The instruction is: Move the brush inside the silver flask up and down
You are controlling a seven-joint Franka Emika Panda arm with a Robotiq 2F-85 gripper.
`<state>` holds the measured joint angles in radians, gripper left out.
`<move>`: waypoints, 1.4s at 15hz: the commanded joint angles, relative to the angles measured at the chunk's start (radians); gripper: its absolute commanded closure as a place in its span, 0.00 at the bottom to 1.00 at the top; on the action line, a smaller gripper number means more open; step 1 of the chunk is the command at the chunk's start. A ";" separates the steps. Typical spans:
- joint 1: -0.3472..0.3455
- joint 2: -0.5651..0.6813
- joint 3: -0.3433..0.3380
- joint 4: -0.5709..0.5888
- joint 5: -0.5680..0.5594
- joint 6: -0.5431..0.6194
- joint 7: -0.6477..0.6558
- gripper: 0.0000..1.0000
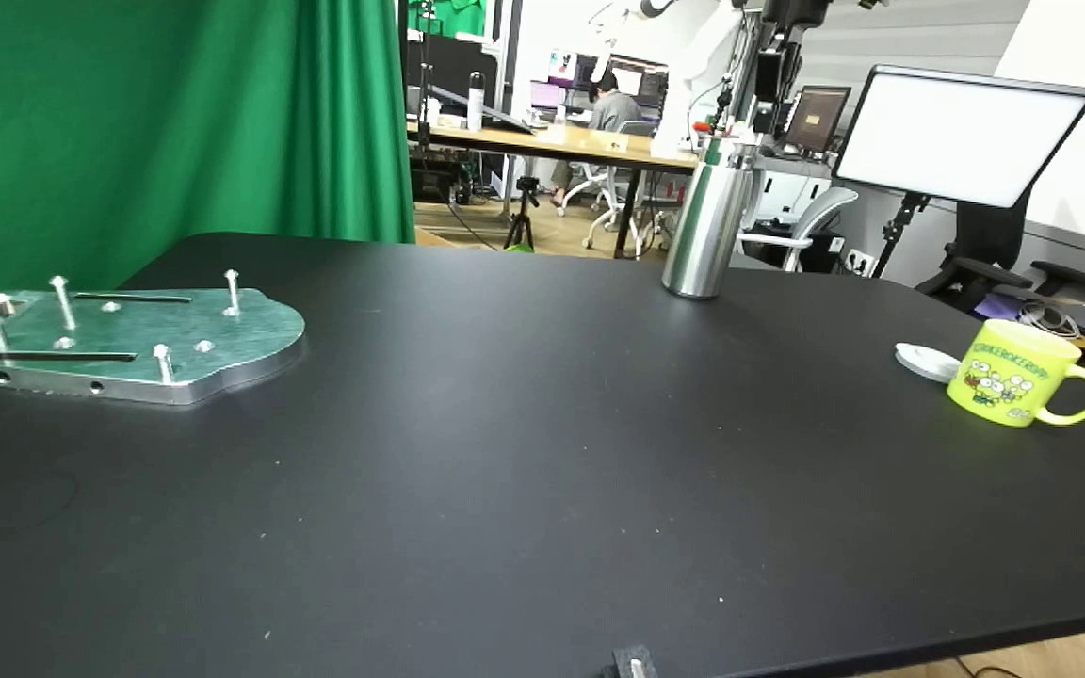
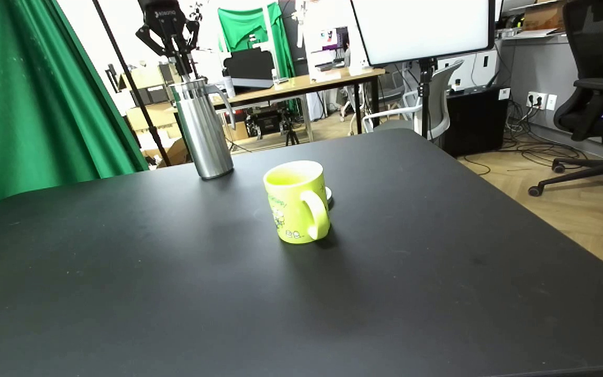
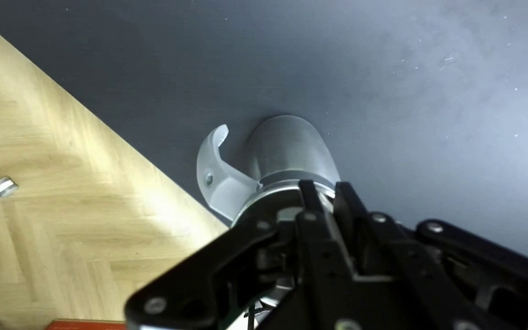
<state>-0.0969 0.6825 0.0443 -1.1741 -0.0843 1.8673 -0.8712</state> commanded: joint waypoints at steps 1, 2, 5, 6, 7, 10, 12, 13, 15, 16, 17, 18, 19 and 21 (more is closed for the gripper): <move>-0.001 -0.012 0.000 0.012 -0.005 -0.016 -0.007 0.96; 0.002 -0.038 -0.004 0.004 -0.013 -0.021 -0.005 0.96; 0.003 -0.107 -0.008 -0.017 -0.030 -0.022 -0.012 0.96; 0.002 -0.131 -0.008 -0.020 -0.032 -0.021 -0.013 0.96; 0.000 -0.151 -0.007 -0.017 -0.027 -0.026 -0.019 0.96; -0.002 -0.182 -0.007 -0.005 -0.027 -0.036 -0.022 0.96; -0.002 -0.170 -0.007 0.006 -0.027 -0.042 -0.027 0.96; -0.003 -0.149 -0.007 0.012 -0.025 -0.043 -0.027 0.96; -0.010 -0.105 -0.002 0.013 -0.010 -0.024 -0.038 0.96; -0.011 -0.073 -0.003 0.015 -0.008 -0.016 -0.037 0.96; -0.008 -0.046 -0.007 0.022 -0.009 -0.016 -0.035 0.96; -0.010 -0.022 -0.006 0.024 -0.006 -0.006 -0.033 0.96; -0.012 0.001 -0.004 0.030 -0.005 0.001 -0.033 0.96; -0.014 0.027 -0.001 0.039 -0.001 0.010 -0.030 0.96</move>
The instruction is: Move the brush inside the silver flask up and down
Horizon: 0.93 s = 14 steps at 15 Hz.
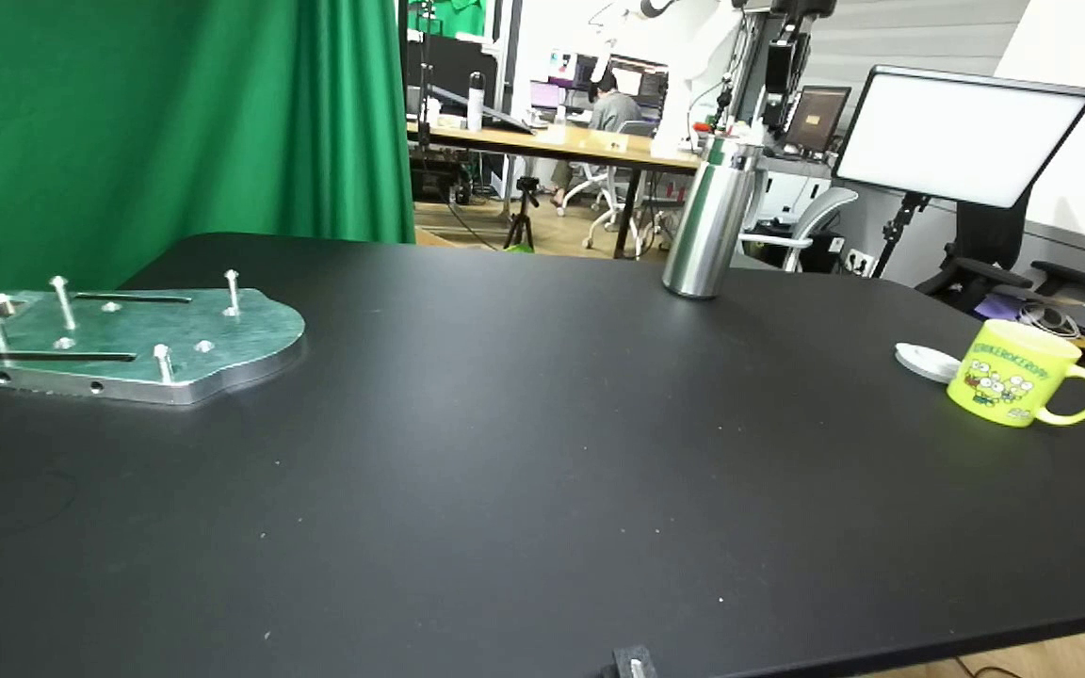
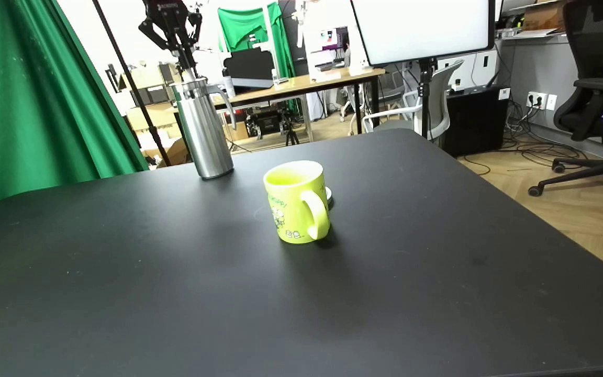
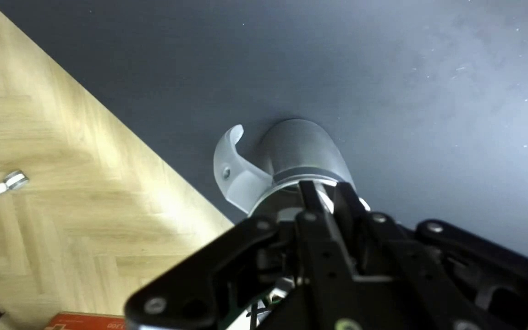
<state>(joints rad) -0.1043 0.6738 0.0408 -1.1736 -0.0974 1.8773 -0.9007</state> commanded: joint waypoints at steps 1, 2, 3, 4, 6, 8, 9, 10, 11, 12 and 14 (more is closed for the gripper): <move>-0.007 0.031 0.003 0.041 0.012 0.000 0.000 0.96; -0.007 0.019 0.003 0.044 0.012 -0.001 0.001 0.96; -0.007 -0.006 0.004 0.039 0.011 -0.010 -0.001 0.96; -0.006 -0.028 0.002 0.031 0.008 -0.015 0.000 0.96; -0.003 -0.074 0.000 0.018 0.006 -0.025 0.005 0.96; -0.002 -0.115 -0.003 0.015 0.005 -0.039 0.008 0.96; -0.003 -0.132 -0.003 0.014 0.006 -0.048 0.005 0.96; -0.004 -0.148 -0.002 0.008 0.003 -0.052 0.007 0.96; -0.002 -0.161 -0.003 0.004 0.001 -0.060 0.011 0.60; -0.003 -0.171 -0.002 0.002 0.002 -0.074 0.007 0.59; 0.001 -0.203 -0.009 -0.029 -0.015 -0.080 0.012 0.47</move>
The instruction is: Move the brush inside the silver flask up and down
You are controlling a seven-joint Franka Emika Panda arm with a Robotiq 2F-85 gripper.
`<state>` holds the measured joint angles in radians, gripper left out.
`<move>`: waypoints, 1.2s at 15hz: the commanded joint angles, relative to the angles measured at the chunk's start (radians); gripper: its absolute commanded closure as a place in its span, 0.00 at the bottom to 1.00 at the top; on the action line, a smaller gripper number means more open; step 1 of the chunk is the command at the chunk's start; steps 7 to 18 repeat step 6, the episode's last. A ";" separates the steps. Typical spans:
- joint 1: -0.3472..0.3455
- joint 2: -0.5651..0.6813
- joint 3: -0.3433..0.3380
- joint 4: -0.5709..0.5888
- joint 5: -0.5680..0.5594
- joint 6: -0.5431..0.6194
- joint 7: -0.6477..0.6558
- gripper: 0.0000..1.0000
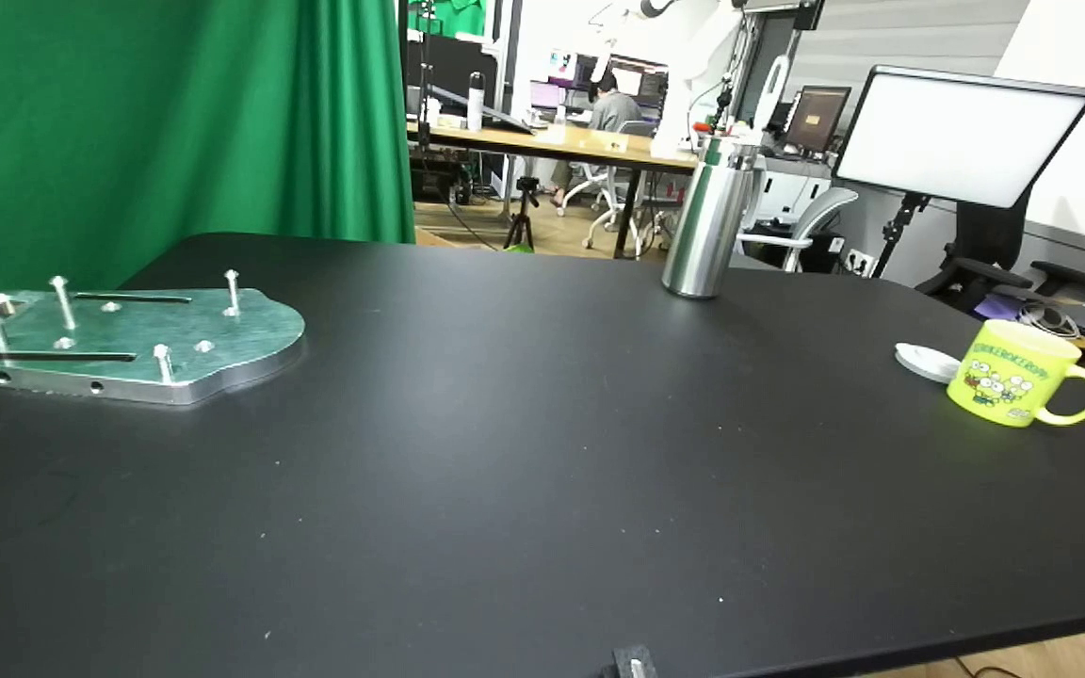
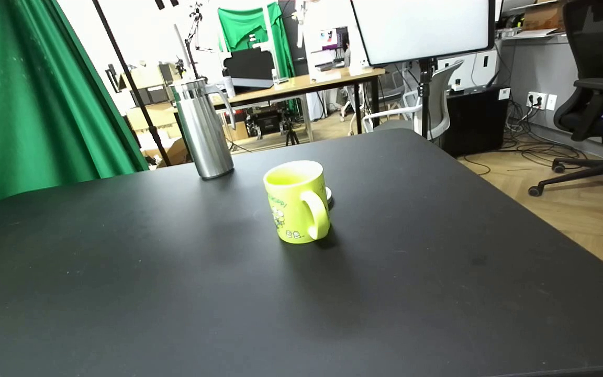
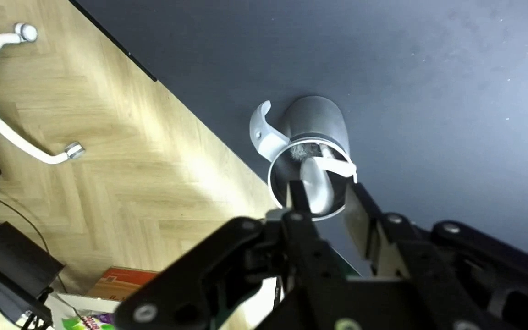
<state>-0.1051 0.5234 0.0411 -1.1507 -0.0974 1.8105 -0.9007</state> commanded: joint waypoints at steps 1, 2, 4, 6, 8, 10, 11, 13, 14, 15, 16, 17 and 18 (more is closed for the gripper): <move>0.004 -0.075 -0.014 -0.077 -0.029 -0.014 0.019 0.39; 0.000 -0.018 -0.002 -0.012 -0.008 -0.008 0.000 0.59; 0.000 -0.037 -0.007 -0.033 -0.016 -0.009 0.000 0.44; 0.000 -0.044 -0.009 -0.044 -0.018 -0.009 0.000 0.39; 0.000 -0.044 -0.009 -0.044 -0.018 -0.009 0.000 0.39; 0.000 -0.044 -0.009 -0.044 -0.018 -0.009 0.000 0.39; 0.000 -0.044 -0.009 -0.044 -0.018 -0.009 0.000 0.39; 0.000 -0.044 -0.009 -0.044 -0.018 -0.009 0.000 0.39; 0.000 -0.044 -0.009 -0.044 -0.018 -0.009 0.000 0.39; 0.000 -0.044 -0.009 -0.044 -0.018 -0.009 0.000 0.39; 0.000 -0.044 -0.009 -0.044 -0.018 -0.009 0.000 0.39; 0.000 -0.044 -0.009 -0.044 -0.018 -0.009 0.000 0.39; 0.000 -0.044 -0.009 -0.044 -0.018 -0.009 0.000 0.39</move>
